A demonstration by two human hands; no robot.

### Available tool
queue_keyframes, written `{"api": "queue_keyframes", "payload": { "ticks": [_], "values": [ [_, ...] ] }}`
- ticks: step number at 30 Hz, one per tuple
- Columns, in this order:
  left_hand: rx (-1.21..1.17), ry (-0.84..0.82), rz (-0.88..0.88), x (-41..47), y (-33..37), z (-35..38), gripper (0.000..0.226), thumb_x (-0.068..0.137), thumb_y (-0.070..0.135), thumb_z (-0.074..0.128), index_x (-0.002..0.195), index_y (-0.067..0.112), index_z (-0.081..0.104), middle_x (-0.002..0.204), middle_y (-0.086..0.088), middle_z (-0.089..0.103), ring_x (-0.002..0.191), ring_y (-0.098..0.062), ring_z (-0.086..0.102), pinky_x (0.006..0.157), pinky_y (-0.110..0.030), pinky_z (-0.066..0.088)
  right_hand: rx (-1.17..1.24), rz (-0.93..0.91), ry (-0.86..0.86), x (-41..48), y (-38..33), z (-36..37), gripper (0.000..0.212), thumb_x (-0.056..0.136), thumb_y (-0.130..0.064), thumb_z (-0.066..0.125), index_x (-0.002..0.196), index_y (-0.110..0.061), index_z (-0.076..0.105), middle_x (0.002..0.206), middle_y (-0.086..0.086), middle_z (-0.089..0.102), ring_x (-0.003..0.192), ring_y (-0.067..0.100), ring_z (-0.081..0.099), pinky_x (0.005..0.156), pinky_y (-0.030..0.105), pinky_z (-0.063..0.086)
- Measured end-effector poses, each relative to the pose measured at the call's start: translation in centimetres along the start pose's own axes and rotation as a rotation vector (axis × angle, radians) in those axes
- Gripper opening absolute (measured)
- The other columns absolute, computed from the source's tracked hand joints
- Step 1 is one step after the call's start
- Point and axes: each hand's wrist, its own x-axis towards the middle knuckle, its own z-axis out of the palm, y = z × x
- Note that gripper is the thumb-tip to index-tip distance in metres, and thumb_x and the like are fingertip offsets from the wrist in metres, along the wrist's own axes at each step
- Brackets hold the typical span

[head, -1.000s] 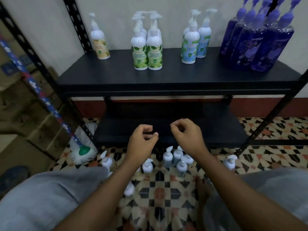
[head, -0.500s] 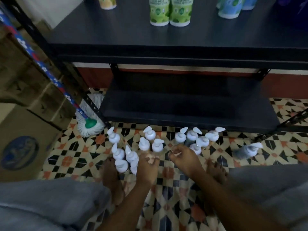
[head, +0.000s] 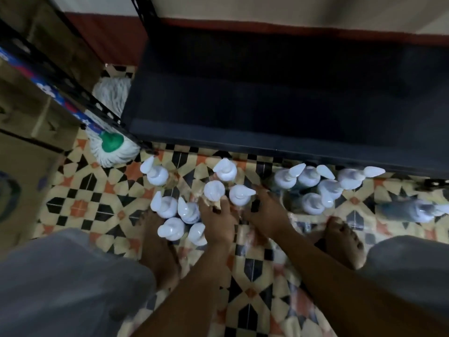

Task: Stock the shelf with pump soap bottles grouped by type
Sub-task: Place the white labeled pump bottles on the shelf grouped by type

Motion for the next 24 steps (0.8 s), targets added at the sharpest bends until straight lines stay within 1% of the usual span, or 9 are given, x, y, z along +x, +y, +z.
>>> {"api": "queue_keyframes", "payload": {
  "ticks": [2,5,7,10,14,16,19,21,24],
  "values": [
    [-0.007,0.031,0.01,0.7,0.0,0.5,0.065,0.102,0.042,0.056,0.155,0.015,0.032,0.157,-0.008,0.044,0.144,-0.028,0.041,0.112,-0.03,0.03,0.016,-0.005,-0.002,1.0,0.2,0.5,0.094,0.064,-0.064,0.056,0.15,-0.027,0.043,0.143,0.006,0.054,0.126,0.026,0.054,0.097,0.038,0.049],
    [-0.033,0.068,0.057,1.6,0.2,1.2,0.056,0.101,0.039,0.059,0.149,0.016,0.042,0.149,-0.004,0.052,0.139,-0.022,0.047,0.103,-0.018,0.029,0.03,-0.008,-0.026,2.0,0.5,1.2,0.092,0.066,-0.059,0.068,0.15,-0.031,0.044,0.145,0.007,0.051,0.125,0.028,0.055,0.098,0.045,0.051],
    [-0.035,0.056,0.056,2.0,0.3,1.5,0.058,0.1,0.04,0.059,0.151,0.016,0.041,0.15,-0.003,0.051,0.138,-0.02,0.047,0.098,-0.012,0.027,0.066,-0.012,-0.033,2.3,0.8,1.5,0.081,0.069,-0.052,0.076,0.144,-0.031,0.051,0.14,0.006,0.054,0.121,0.027,0.058,0.098,0.043,0.051],
    [-0.047,0.041,0.026,2.4,0.4,1.5,0.064,0.1,0.038,0.06,0.154,0.014,0.035,0.15,-0.004,0.049,0.138,-0.02,0.045,0.091,-0.005,0.023,0.136,-0.032,0.008,1.9,1.2,1.4,0.074,0.069,-0.056,0.077,0.137,-0.034,0.056,0.132,-0.002,0.059,0.118,0.018,0.059,0.097,0.041,0.052],
    [0.013,0.05,0.077,2.8,0.2,1.1,0.06,0.097,0.039,0.064,0.142,0.007,0.042,0.134,-0.009,0.059,0.123,-0.022,0.057,0.096,-0.024,0.039,0.213,0.045,0.08,0.2,1.7,0.5,0.075,0.069,-0.058,0.074,0.137,-0.034,0.054,0.13,-0.005,0.064,0.118,0.015,0.061,0.097,0.039,0.052],
    [0.049,0.061,0.107,2.8,0.2,1.0,0.059,0.097,0.038,0.065,0.138,0.002,0.044,0.131,-0.017,0.063,0.122,-0.032,0.061,0.095,-0.029,0.043,0.21,0.059,0.11,-1.0,1.8,-0.2,0.074,0.073,-0.052,0.077,0.139,-0.032,0.054,0.132,-0.006,0.064,0.119,0.013,0.06,0.097,0.035,0.05],
    [0.084,0.061,0.134,1.8,0.7,0.9,0.054,0.098,0.033,0.064,0.134,-0.004,0.048,0.131,-0.025,0.062,0.123,-0.038,0.058,0.095,-0.031,0.041,0.204,0.071,0.135,-2.5,2.0,-1.1,0.062,0.081,-0.035,0.082,0.137,-0.026,0.057,0.126,-0.009,0.065,0.114,0.01,0.06,0.09,0.026,0.044],
    [0.098,0.035,0.177,0.5,0.8,0.7,0.05,0.098,0.034,0.063,0.129,-0.004,0.052,0.127,-0.024,0.063,0.12,-0.038,0.06,0.096,-0.033,0.044,0.222,0.081,0.142,-3.6,1.9,-1.9,0.06,0.082,-0.033,0.082,0.135,-0.024,0.057,0.12,-0.01,0.067,0.11,0.009,0.062,0.086,0.022,0.042],
    [0.089,-0.023,0.248,-2.3,1.6,-0.2,0.049,0.099,0.031,0.062,0.136,0.001,0.052,0.134,-0.015,0.061,0.126,-0.029,0.056,0.096,-0.019,0.035,0.245,0.069,0.171,-5.3,0.9,-3.2,0.058,0.083,-0.029,0.082,0.134,-0.028,0.056,0.115,-0.017,0.064,0.107,0.006,0.061,0.088,0.023,0.043]
  ]
}}
